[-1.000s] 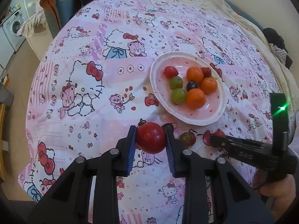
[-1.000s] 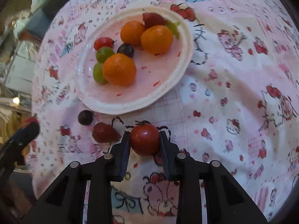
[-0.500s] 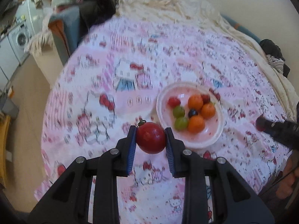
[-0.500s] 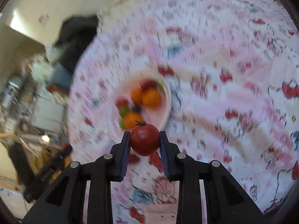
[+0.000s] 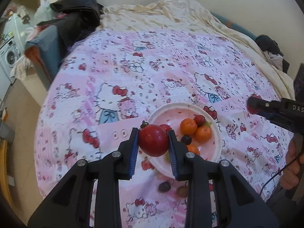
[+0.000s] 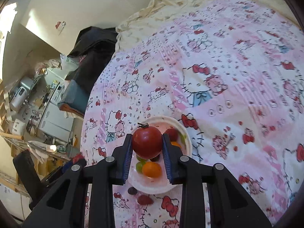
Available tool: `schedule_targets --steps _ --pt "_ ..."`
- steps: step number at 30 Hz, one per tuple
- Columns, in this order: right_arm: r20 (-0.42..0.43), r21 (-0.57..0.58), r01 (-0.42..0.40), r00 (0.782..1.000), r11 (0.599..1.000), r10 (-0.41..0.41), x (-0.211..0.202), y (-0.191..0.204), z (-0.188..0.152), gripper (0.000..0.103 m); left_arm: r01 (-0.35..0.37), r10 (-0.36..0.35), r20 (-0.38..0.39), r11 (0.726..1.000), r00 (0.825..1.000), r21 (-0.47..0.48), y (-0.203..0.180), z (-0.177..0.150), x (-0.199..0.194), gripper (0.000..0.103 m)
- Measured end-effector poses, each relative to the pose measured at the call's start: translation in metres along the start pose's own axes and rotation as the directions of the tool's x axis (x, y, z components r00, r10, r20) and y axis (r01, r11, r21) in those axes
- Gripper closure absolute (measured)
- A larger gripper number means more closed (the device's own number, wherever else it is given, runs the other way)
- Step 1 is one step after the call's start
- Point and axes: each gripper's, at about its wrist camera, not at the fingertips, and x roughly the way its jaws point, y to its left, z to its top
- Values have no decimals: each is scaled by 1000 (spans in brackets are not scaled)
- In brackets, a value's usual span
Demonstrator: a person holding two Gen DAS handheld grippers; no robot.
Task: Organize fruits
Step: 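Carry both held cherry tomatoes over the white plate with both tools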
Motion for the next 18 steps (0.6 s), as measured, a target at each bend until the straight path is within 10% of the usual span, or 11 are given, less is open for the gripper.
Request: schedule_targets --steps 18 --pt "-268 36 -25 963 999 34 105 -8 -17 69 57 -58 -204 998 977 -13 -1 -8 103 77"
